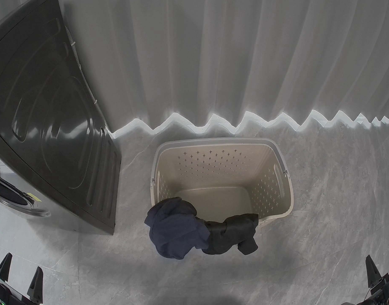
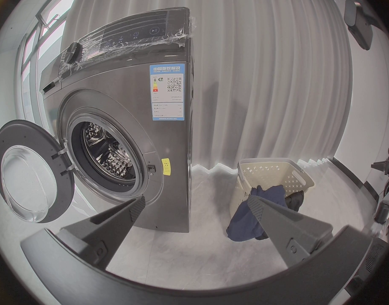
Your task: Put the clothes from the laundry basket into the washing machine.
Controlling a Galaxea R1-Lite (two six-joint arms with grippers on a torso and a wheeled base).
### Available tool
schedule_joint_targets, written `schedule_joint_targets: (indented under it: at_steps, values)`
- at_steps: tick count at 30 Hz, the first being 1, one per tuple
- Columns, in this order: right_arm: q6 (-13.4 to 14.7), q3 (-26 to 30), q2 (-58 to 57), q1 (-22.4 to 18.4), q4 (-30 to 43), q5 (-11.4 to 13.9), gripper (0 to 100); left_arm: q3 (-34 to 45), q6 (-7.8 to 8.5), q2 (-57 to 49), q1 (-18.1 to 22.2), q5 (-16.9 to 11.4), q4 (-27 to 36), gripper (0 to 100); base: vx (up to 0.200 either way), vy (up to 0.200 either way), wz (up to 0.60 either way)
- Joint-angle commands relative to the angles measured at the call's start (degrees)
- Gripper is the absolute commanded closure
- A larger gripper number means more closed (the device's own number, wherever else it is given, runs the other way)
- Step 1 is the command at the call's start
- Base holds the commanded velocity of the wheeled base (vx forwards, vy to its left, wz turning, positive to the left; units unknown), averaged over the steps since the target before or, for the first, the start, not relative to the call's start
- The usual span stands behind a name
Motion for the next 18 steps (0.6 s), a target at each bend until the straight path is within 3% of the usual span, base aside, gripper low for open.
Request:
schedule_joint_targets:
  at_steps: [1,6,14,15,18]
  values:
    - [0.0,0.9,-0.4,0.1,0.0,0.0,0,0.9,-0.02,-0.8,0.0,0.0,0.0,0,-0.200,0.000,0.00]
    - [-0.1,0.9,-0.5,0.1,0.1,0.1,0,0.9,-0.02,-0.8,0.0,0.0,0.0,0,-0.200,0.000,0.00]
    - [-0.3,0.9,-0.5,0.1,0.0,0.3,0,0.9,-0.02,-0.8,0.0,0.0,0.0,0,0.000,0.000,0.00]
    - [0.0,-0.5,-0.7,0.0,-1.7,0.8,0,0.9,-0.02,-0.8,0.0,0.0,0.0,0,0.000,0.000,0.00]
    - [1.2,-12.1,5.1,1.1,-3.7,0.7,0,0.9,-0.02,-0.8,0.0,0.0,0.0,0,0.000,0.000,0.00]
